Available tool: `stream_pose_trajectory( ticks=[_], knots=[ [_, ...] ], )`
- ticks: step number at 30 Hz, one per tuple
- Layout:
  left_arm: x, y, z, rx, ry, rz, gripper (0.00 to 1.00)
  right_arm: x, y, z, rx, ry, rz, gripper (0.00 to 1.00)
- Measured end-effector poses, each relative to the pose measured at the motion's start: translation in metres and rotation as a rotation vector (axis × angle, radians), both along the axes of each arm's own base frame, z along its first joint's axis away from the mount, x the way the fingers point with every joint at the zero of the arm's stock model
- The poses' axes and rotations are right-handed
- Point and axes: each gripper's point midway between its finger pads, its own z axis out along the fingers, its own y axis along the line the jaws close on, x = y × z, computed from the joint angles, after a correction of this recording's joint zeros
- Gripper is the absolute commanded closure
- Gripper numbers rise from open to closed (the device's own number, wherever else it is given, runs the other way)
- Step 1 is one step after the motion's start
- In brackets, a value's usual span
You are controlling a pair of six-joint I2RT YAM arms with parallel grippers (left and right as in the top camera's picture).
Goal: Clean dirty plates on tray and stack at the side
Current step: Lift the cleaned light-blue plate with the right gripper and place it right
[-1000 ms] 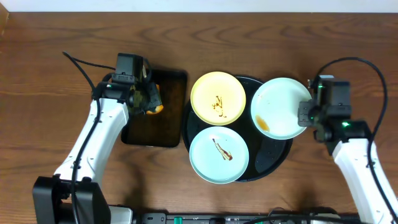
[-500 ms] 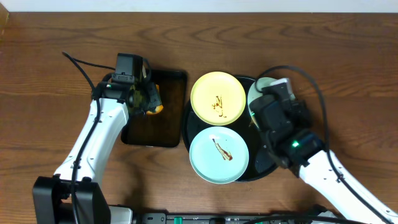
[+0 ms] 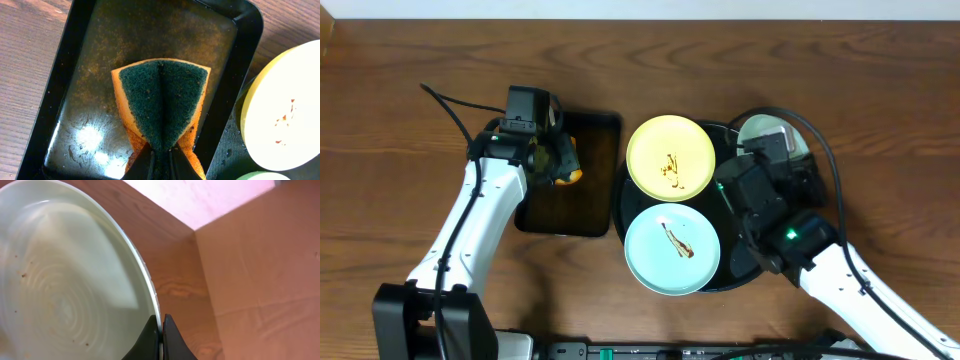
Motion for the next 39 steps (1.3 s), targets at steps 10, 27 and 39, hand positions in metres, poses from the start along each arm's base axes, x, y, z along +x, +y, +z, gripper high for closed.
stream_pose_trajectory(
  ticks=[10, 27, 39],
  knots=[
    [-0.001, 0.000, 0.000, 0.001, 0.005, 0.000, 0.93, 0.007, -0.069, -0.034, 0.329, 0.006, -0.247, 0.99],
    [-0.002, 0.000, -0.001, 0.001, 0.009, 0.000, 0.93, -0.048, -0.220, -0.082, 0.726, -0.071, -0.794, 0.99],
    [-0.004, 0.000, -0.002, 0.002, 0.019, 0.000, 0.93, -0.045, -0.250, -0.144, 0.840, -0.013, -0.919, 0.99]
  ],
)
